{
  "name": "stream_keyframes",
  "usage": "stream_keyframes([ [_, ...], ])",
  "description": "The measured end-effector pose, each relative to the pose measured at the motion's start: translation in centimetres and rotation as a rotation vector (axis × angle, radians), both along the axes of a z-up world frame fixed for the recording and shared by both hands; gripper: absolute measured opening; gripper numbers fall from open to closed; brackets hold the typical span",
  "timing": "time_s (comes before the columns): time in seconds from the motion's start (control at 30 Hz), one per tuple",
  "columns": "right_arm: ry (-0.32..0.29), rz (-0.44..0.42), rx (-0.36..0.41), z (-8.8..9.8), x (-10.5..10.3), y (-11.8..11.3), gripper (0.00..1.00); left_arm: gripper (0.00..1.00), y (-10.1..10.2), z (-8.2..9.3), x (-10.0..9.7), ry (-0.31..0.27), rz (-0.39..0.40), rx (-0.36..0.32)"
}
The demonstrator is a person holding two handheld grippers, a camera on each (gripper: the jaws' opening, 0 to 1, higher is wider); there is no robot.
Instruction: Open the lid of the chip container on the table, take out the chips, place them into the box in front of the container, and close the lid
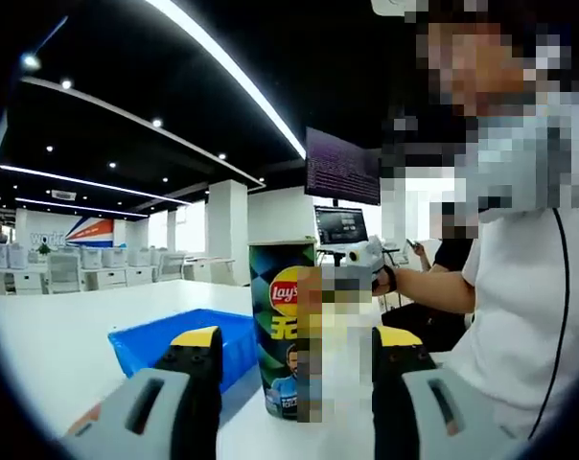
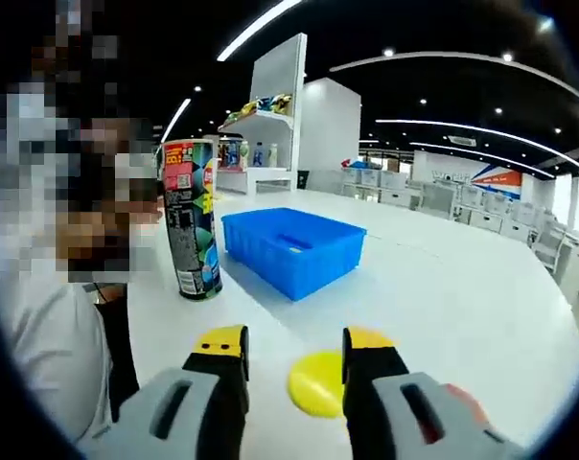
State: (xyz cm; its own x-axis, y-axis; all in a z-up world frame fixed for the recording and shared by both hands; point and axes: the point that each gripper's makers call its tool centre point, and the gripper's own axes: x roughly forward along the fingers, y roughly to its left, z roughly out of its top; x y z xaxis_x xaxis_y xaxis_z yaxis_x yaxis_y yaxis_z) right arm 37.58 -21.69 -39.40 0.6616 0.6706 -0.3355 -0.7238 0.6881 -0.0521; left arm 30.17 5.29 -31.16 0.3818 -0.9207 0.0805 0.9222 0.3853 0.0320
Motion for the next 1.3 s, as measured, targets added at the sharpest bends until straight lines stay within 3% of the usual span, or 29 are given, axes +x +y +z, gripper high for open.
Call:
stream_keyframes([
  [0.3,0.059,-0.074,-0.096,-2.6,0.4,-0.9,0.47,0.62,-0.2,-0.8,0.1,0.018,0.0,0.01],
  [0.6,0.105,-0.155,-0.08,-4.2,1.3,-1.5,0.58,0.61,-0.3,-1.6,0.2,0.032,0.001,0.02],
  [0.87,0.106,-0.173,-0.109,-5.7,1.6,-1.5,0.56,0.61,-0.3,-2.5,0.0,0.054,-0.007,0.016],
  [1.3,0.121,-0.189,-0.089,-6.6,1.8,-1.8,0.5,0.61,-0.5,-3.4,-0.1,0.074,-0.013,0.028],
])
